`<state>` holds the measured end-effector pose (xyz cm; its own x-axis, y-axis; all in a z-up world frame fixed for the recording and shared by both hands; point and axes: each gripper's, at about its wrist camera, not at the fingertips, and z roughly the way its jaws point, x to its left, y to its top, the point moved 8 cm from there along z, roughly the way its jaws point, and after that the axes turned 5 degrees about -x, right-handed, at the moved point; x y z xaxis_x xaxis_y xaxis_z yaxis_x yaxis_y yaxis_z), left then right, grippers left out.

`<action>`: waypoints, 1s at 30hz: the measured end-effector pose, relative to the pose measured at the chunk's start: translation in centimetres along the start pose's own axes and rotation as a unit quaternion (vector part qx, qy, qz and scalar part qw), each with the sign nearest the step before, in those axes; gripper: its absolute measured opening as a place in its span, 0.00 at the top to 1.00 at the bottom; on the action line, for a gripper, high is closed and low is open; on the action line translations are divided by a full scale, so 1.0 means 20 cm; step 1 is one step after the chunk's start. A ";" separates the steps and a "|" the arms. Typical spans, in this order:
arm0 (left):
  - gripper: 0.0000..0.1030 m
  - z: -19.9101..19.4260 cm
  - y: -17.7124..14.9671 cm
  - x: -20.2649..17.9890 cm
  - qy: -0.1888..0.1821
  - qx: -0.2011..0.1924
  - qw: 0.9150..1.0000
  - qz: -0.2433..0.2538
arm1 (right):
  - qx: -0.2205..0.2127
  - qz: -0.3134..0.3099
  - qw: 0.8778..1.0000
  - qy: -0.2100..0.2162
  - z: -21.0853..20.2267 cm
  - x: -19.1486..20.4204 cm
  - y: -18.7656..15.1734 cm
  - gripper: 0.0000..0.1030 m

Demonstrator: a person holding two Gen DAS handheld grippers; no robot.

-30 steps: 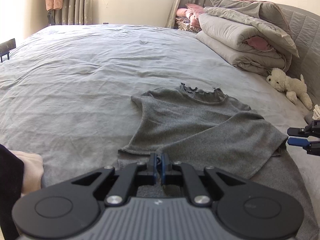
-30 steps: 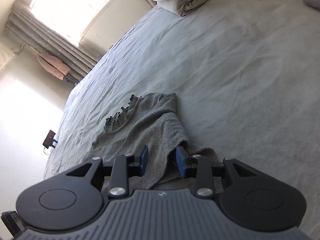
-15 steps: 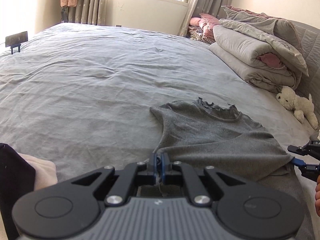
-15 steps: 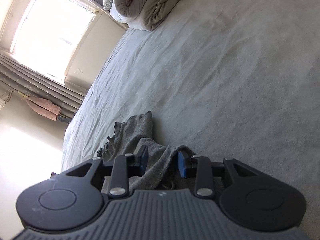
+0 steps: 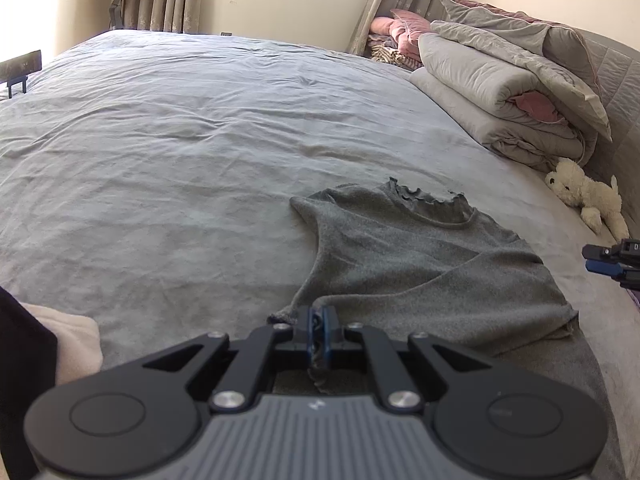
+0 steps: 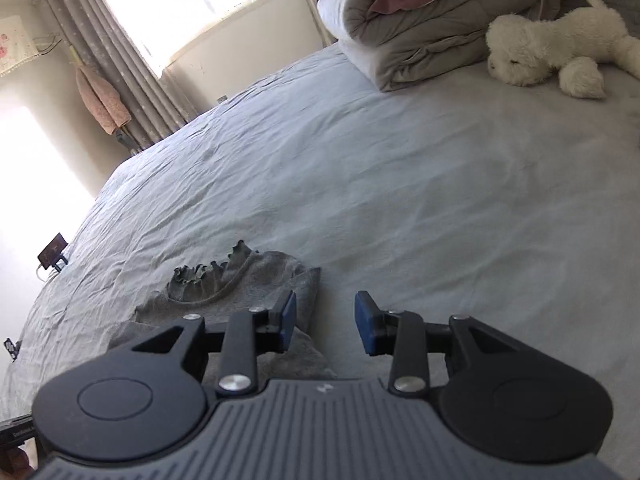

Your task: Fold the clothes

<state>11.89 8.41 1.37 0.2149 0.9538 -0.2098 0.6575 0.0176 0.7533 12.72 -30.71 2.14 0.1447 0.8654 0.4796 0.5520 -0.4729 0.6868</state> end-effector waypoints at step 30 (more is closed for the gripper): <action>0.95 0.08 0.03 0.01 0.018 -0.014 1.000 0.008 | 0.025 -0.208 0.977 -0.040 0.11 0.11 -0.10 0.83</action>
<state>13.46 8.21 0.85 0.1989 0.9641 -0.1762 0.6342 0.0105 0.7731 13.62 -27.49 0.61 -0.0378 0.9922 0.1187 0.6161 -0.0704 0.7845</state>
